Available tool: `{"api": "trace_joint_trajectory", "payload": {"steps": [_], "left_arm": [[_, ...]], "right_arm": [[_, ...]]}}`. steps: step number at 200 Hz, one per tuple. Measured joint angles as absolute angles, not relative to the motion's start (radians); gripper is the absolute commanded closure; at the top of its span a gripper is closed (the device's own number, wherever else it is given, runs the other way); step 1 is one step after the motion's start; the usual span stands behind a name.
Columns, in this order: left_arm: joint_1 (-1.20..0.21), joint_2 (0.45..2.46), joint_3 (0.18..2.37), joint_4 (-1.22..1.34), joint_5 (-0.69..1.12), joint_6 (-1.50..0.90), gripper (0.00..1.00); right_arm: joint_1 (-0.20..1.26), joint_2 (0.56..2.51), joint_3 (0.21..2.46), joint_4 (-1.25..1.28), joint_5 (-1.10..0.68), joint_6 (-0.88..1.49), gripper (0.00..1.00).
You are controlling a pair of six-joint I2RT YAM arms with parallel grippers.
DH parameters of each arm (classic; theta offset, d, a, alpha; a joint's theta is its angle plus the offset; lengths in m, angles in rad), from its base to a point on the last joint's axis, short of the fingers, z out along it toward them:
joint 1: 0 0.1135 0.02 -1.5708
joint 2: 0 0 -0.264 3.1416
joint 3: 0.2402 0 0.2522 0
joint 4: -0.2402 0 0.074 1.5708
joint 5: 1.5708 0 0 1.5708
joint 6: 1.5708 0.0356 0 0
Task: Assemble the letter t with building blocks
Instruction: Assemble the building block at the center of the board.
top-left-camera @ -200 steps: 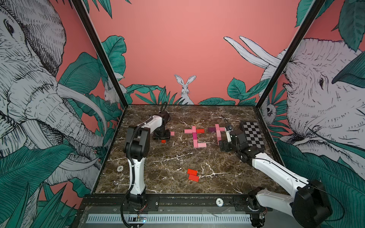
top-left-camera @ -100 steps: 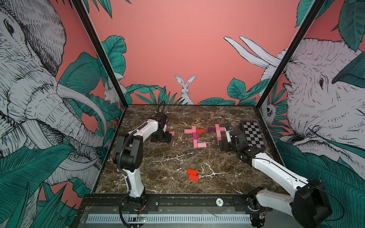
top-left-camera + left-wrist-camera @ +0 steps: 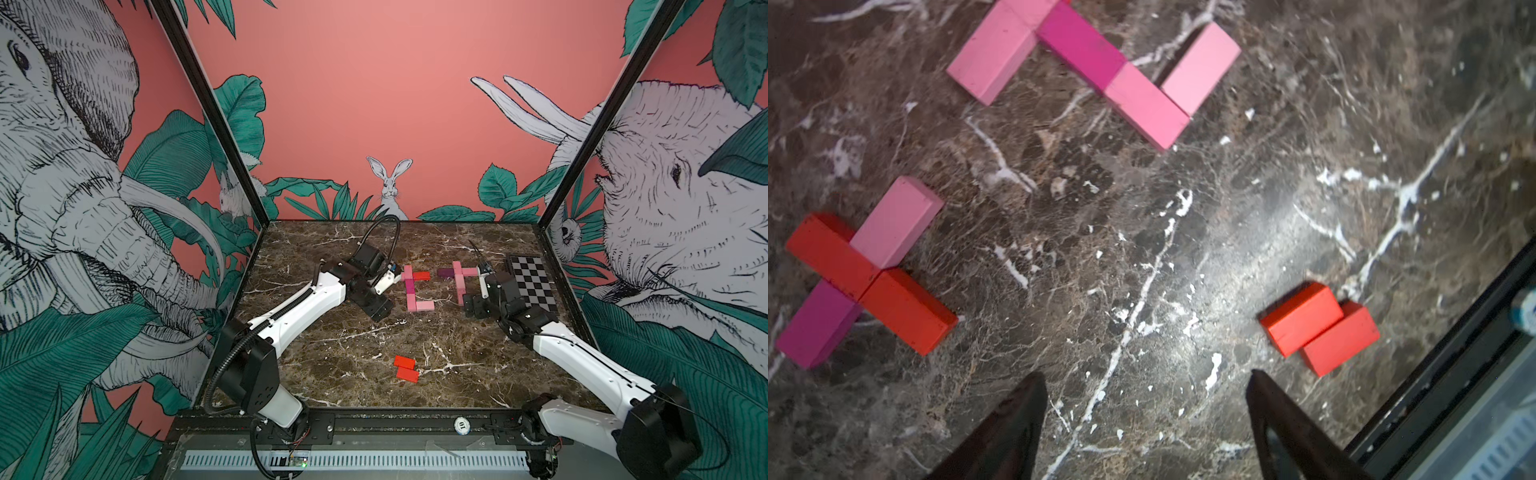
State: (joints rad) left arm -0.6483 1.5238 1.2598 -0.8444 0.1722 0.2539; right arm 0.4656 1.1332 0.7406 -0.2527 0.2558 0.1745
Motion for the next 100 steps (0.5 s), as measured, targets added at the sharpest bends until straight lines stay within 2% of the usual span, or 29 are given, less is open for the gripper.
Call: {"api": "trace_joint_trajectory", "payload": {"steps": [52, 100], "left_arm": [[-0.835, 1.482, 1.127, -0.829, 0.229, 0.455, 0.24], [-0.905, 1.487, 1.037, -0.809, 0.205, 0.550, 0.24]], "right_arm": [[0.462, 1.130, 0.741, -0.286, 0.313, 0.195, 0.02], [0.462, 1.133, 0.741, -0.300, 0.346, 0.203, 0.02]]}}
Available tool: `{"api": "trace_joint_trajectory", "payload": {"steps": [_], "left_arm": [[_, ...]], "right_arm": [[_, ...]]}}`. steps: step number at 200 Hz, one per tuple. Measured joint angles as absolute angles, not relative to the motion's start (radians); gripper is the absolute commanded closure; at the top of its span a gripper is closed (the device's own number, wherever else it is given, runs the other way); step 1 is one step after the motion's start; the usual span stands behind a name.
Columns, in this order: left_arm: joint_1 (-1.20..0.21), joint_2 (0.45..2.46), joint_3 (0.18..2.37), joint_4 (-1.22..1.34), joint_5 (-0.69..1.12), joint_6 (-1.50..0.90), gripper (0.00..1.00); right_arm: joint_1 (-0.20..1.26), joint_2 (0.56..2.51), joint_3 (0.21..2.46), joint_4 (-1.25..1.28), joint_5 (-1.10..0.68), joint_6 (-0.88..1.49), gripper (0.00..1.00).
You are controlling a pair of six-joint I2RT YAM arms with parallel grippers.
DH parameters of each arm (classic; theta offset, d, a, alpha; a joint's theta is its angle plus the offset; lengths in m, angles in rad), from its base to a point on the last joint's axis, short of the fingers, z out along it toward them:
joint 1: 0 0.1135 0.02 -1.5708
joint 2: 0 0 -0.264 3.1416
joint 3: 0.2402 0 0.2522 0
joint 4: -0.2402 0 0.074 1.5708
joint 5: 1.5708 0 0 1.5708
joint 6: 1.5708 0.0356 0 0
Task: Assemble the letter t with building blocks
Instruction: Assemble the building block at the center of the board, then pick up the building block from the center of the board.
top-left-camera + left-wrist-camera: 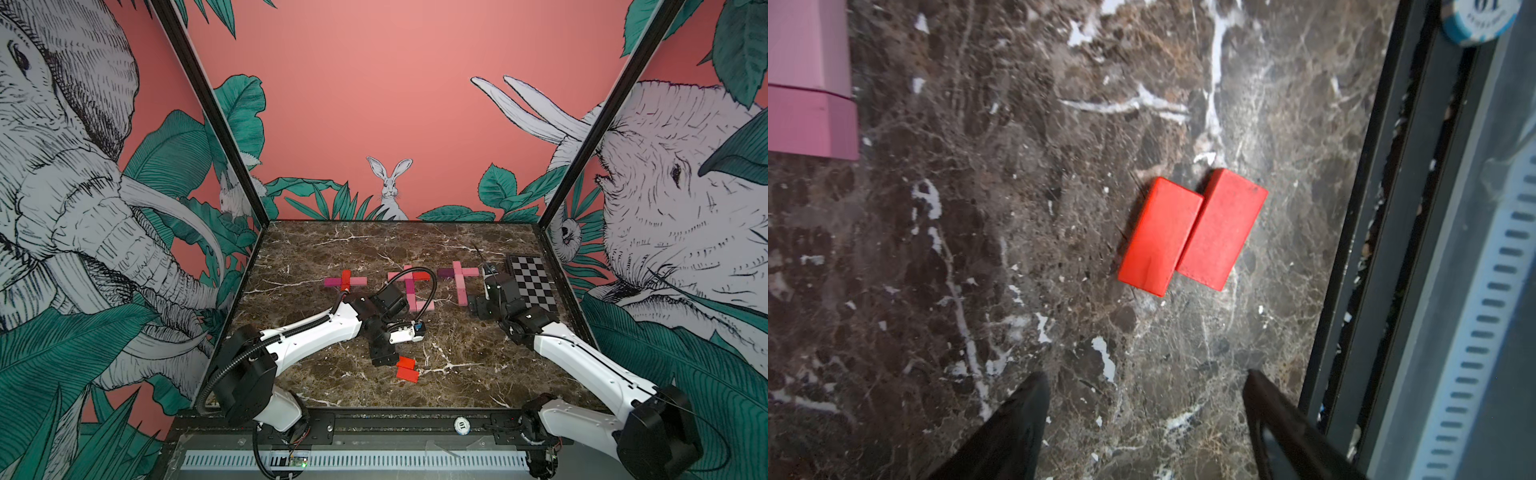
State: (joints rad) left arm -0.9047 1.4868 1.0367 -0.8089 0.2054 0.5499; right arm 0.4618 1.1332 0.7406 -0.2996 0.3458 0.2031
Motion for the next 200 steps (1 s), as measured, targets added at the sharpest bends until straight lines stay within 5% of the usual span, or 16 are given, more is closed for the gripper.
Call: {"api": "trace_joint_trajectory", "payload": {"steps": [200], "left_arm": [[-0.942, 1.764, 1.063, -0.633, 0.111, 0.693, 0.24]], "right_arm": [[0.457, 1.150, 0.740, -0.297, 0.364, 0.207, 0.02]]}}
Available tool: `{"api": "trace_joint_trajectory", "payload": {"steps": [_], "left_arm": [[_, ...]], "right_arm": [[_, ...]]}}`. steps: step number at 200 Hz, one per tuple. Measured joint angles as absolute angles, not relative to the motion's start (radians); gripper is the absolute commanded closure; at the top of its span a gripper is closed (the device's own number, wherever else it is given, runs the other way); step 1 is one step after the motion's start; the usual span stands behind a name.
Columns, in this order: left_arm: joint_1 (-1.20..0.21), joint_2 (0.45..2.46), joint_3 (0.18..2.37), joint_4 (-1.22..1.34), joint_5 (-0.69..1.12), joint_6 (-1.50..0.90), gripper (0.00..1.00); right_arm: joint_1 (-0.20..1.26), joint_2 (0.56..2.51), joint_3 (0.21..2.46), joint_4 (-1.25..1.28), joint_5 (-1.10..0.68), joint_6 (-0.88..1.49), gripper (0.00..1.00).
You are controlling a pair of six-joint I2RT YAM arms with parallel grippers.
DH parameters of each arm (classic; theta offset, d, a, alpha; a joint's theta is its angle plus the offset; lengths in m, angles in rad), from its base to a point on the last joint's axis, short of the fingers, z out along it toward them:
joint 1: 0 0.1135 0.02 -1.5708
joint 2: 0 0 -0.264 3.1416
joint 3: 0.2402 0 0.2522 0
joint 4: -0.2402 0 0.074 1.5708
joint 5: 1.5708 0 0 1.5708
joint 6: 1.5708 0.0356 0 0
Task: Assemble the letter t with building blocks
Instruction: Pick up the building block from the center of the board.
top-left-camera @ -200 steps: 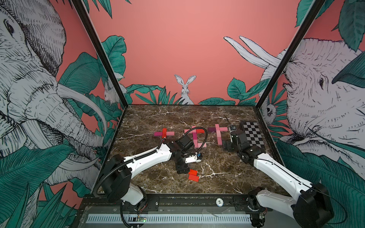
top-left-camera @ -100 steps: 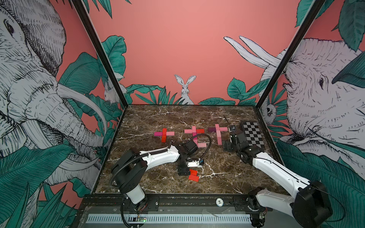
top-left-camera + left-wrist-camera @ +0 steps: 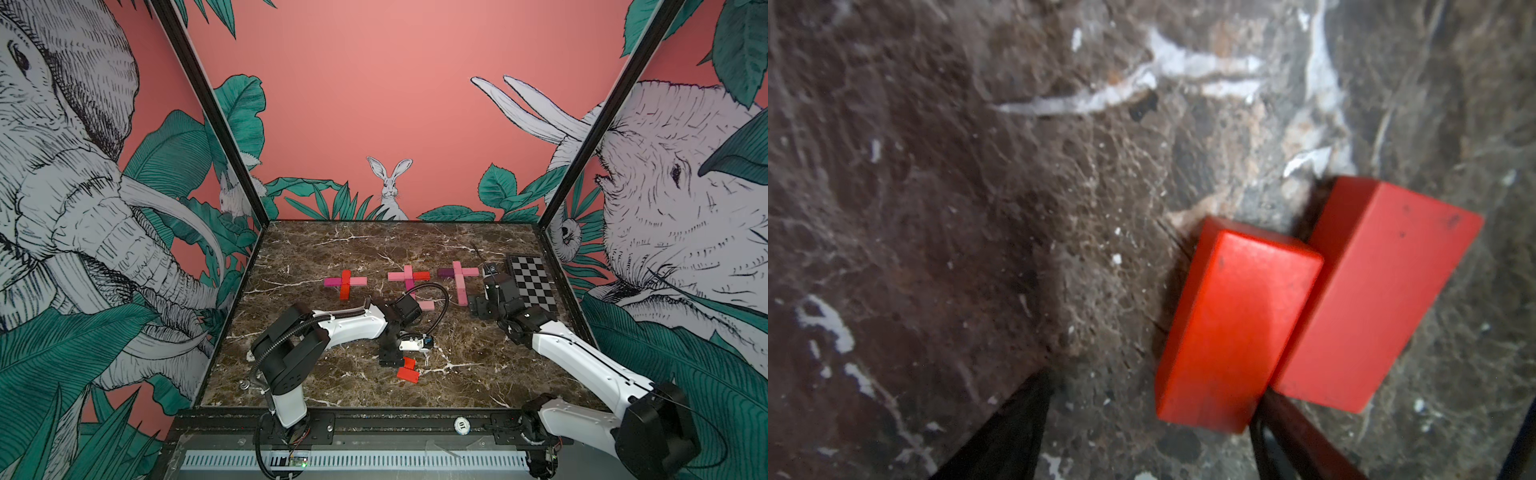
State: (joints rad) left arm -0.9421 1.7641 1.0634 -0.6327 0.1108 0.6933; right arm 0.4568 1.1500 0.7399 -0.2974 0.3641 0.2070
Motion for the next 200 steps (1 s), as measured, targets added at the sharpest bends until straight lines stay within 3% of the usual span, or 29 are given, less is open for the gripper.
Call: {"api": "trace_joint_trajectory", "payload": {"steps": [134, 200], "left_arm": [[-0.942, 1.846, 1.165, -0.625, 0.215, 0.707, 0.26], [-0.943, 1.890, 1.221, -0.625, 0.217, 0.681, 0.47]], "right_arm": [[0.455, 1.118, 0.735, -0.297, 0.383, 0.214, 0.02], [0.450, 1.113, 0.721, -0.298, 0.387, 0.218, 0.02]]}}
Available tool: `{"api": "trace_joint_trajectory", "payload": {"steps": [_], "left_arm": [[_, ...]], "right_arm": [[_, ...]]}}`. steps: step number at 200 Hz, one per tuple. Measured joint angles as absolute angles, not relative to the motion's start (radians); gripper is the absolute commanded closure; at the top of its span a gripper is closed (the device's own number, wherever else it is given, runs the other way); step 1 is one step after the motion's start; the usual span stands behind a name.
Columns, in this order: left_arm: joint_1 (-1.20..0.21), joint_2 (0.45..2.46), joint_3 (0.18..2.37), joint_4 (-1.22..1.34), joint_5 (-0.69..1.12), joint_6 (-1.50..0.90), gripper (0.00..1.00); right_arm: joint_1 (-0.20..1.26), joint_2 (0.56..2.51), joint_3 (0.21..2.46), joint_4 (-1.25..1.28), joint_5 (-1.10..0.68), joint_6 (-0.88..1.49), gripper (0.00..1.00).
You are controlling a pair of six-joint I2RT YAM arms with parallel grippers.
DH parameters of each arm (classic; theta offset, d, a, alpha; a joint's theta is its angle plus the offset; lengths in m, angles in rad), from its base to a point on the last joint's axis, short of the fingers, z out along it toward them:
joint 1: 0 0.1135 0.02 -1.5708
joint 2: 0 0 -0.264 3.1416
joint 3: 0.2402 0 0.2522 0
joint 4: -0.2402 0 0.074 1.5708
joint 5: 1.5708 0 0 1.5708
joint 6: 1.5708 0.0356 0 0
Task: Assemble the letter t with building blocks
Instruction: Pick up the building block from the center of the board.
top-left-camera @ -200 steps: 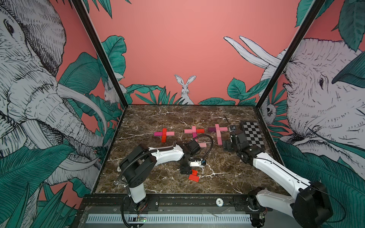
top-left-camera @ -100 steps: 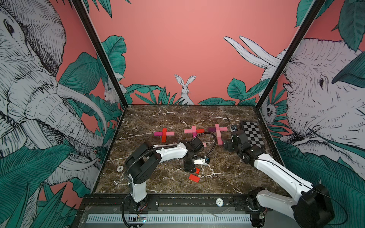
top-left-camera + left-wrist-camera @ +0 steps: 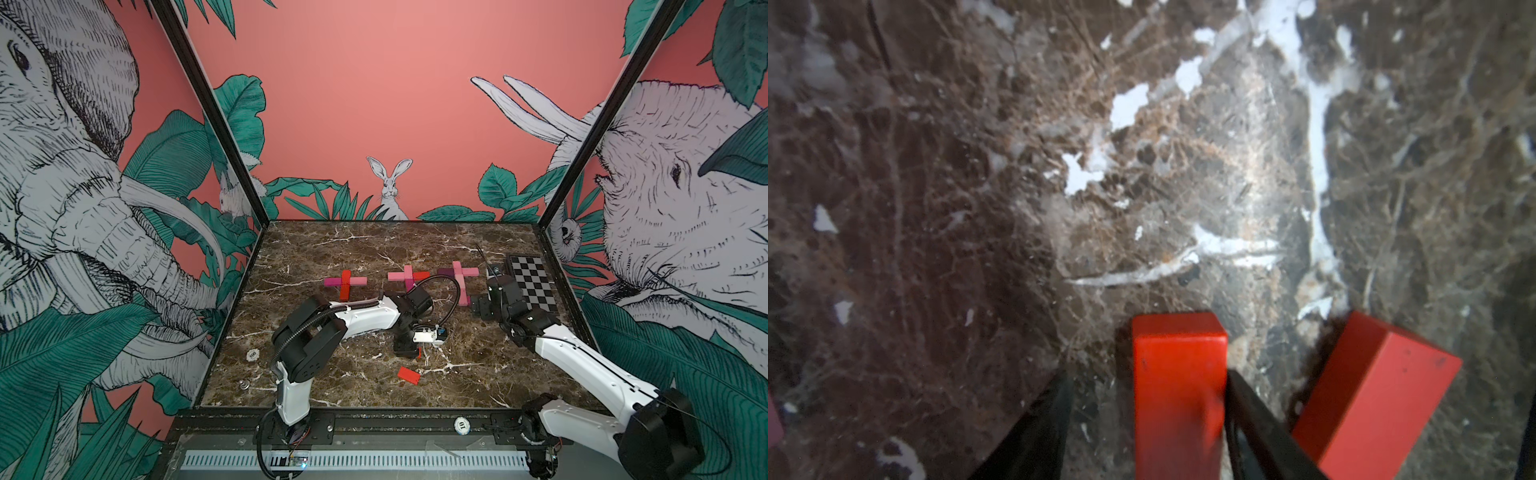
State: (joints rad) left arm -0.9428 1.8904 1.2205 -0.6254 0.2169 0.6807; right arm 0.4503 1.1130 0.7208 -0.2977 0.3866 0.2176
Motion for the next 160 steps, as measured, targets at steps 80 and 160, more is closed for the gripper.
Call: {"api": "trace_joint_trajectory", "payload": {"steps": [80, 160], "left_arm": [[-0.947, 1.905, 1.240, -0.612, 0.120, 0.502, 0.81], [-0.818, 1.888, 1.246, -0.647, -0.068, 0.102, 0.97]], "right_arm": [[0.450, 1.110, 0.721, -0.297, 0.386, 0.225, 0.02], [0.449, 1.110, 0.721, -0.295, 0.384, 0.229, 0.02]]}}
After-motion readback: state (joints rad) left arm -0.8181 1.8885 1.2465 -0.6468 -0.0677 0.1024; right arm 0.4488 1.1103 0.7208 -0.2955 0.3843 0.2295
